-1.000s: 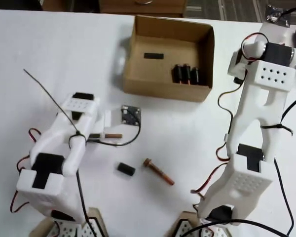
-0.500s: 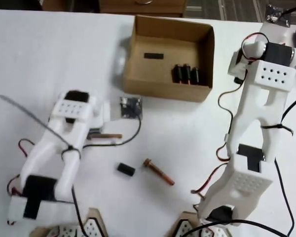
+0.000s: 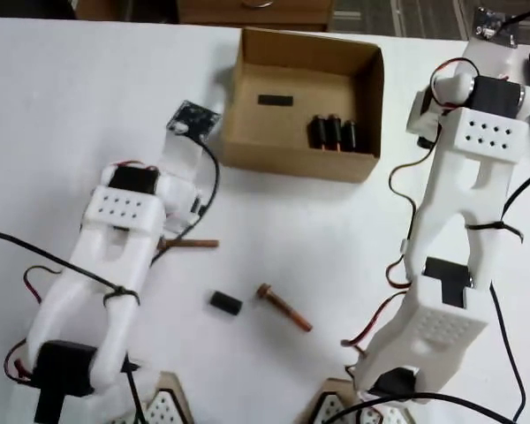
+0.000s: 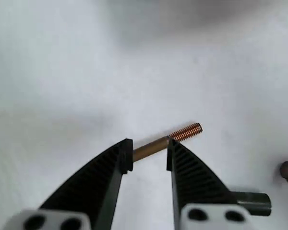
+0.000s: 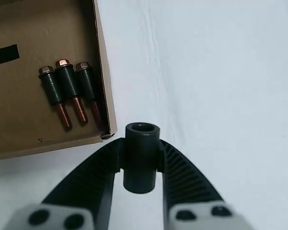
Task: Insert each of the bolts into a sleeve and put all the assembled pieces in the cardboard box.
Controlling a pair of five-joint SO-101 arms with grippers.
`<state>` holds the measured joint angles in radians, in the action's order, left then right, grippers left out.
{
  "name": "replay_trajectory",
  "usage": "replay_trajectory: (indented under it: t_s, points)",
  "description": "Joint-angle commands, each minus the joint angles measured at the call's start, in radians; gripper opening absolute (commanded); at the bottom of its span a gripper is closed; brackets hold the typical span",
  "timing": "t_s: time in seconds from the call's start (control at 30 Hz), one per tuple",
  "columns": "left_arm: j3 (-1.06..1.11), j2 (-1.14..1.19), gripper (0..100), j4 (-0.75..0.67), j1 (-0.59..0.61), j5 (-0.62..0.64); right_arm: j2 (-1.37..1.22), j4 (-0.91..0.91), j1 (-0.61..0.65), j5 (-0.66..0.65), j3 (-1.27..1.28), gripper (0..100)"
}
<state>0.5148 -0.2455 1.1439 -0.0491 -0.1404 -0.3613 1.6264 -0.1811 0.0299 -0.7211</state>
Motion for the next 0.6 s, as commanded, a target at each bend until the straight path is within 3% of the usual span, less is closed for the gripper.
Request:
replay_trajectory:
  t_s: [0.0,0.23,0.57]
  points:
    - [-0.01,-0.052,14,0.054,0.009,0.098,0.076,-0.013,0.007,0.002,-0.015,1.9]
    - [-0.013,-0.091,14,0.186,0.032,0.528,0.076,-0.013,0.008,0.002,-0.015,1.9]
    - [-0.007,-0.089,14,0.167,0.006,0.776,0.076,-0.012,0.008,0.002,-0.015,1.9]
